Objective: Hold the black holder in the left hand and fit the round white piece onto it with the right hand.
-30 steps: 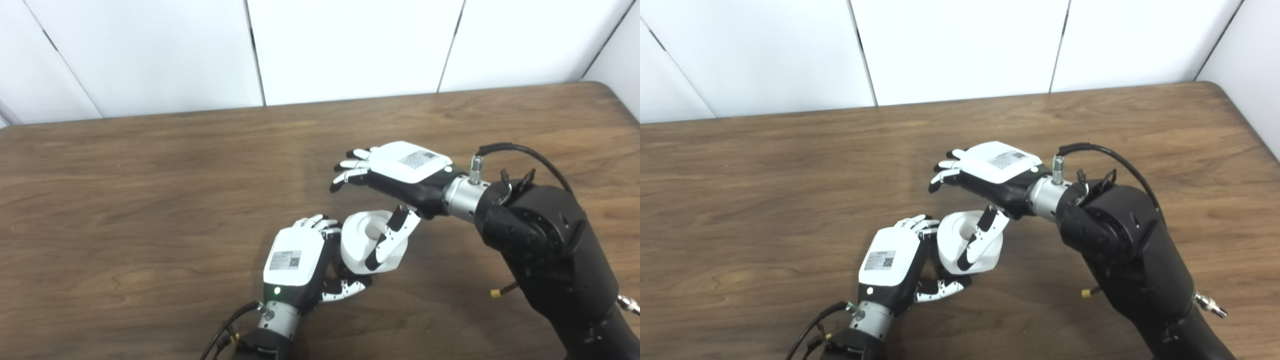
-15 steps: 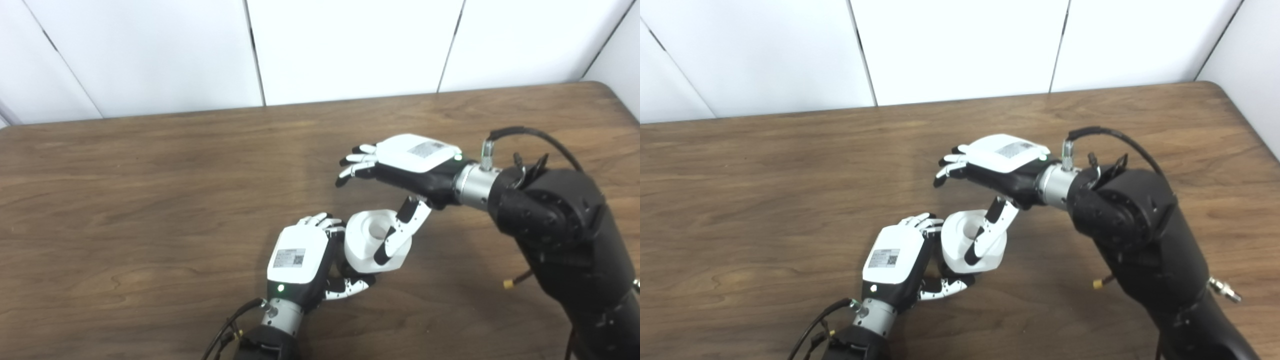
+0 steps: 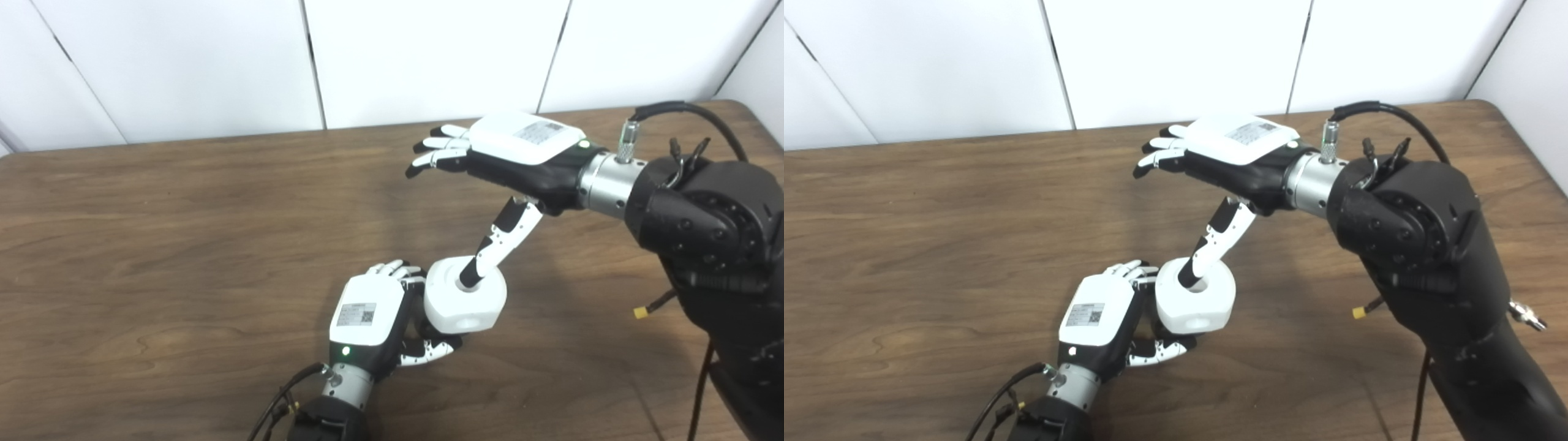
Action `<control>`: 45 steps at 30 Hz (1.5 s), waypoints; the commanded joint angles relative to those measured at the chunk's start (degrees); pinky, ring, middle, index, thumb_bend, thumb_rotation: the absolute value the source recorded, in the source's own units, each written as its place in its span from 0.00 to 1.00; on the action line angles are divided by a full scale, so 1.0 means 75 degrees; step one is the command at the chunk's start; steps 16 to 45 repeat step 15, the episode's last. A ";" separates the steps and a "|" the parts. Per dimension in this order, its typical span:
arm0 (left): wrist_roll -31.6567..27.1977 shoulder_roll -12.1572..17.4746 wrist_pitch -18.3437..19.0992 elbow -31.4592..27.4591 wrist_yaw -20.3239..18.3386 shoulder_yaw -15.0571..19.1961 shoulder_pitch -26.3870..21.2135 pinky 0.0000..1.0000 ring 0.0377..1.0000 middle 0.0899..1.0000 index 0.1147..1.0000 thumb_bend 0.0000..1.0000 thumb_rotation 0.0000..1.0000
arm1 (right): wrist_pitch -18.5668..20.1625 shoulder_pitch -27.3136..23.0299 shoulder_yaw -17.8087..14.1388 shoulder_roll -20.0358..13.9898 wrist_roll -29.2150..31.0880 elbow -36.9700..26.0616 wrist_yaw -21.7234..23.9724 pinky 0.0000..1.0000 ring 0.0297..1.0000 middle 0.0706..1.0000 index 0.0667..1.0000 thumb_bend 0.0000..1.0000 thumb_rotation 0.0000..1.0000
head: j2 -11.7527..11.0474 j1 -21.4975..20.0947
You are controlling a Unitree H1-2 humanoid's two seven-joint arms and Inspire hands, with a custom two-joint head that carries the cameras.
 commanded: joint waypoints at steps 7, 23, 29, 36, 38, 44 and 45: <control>0.0192 -0.0042 0.0230 0.0500 -0.0497 -0.0171 0.0213 0.84 0.84 0.75 0.43 0.52 0.07 | 0.0373 -0.0419 -0.0407 -0.0027 0.0150 -0.0219 0.0773 0.96 1.00 0.96 0.86 1.00 0.50 | 0.0023 0.0066; 0.0276 -0.0009 0.0766 -0.0131 -0.2054 -0.0102 0.0207 0.87 0.86 0.80 0.70 0.85 0.37 | 0.0372 -0.0395 -0.0553 -0.0064 0.0228 -0.0135 0.0760 0.95 1.00 0.96 0.87 1.00 0.51 | 0.0084 0.0250; 0.0276 -0.0009 0.0766 -0.0131 -0.2054 -0.0102 0.0207 0.87 0.86 0.80 0.70 0.85 0.37 | 0.0372 -0.0395 -0.0553 -0.0064 0.0228 -0.0135 0.0760 0.95 1.00 0.96 0.87 1.00 0.51 | 0.0084 0.0250; 0.0276 -0.0009 0.0766 -0.0131 -0.2054 -0.0102 0.0207 0.87 0.86 0.80 0.70 0.85 0.37 | 0.0372 -0.0395 -0.0553 -0.0064 0.0228 -0.0135 0.0760 0.95 1.00 0.96 0.87 1.00 0.51 | 0.0084 0.0250; 0.0276 -0.0009 0.0766 -0.0131 -0.2054 -0.0102 0.0207 0.87 0.86 0.80 0.70 0.85 0.37 | 0.0372 -0.0395 -0.0553 -0.0064 0.0228 -0.0135 0.0760 0.95 1.00 0.96 0.87 1.00 0.51 | 0.0084 0.0250; 0.0276 -0.0009 0.0766 -0.0131 -0.2054 -0.0102 0.0207 0.87 0.86 0.80 0.70 0.85 0.37 | 0.0372 -0.0395 -0.0553 -0.0064 0.0228 -0.0135 0.0760 0.95 1.00 0.96 0.87 1.00 0.51 | 0.0084 0.0250; 0.0276 -0.0009 0.0766 -0.0131 -0.2054 -0.0102 0.0207 0.87 0.86 0.80 0.70 0.85 0.37 | 0.0372 -0.0395 -0.0553 -0.0064 0.0228 -0.0135 0.0760 0.95 1.00 0.96 0.87 1.00 0.51 | 0.0084 0.0250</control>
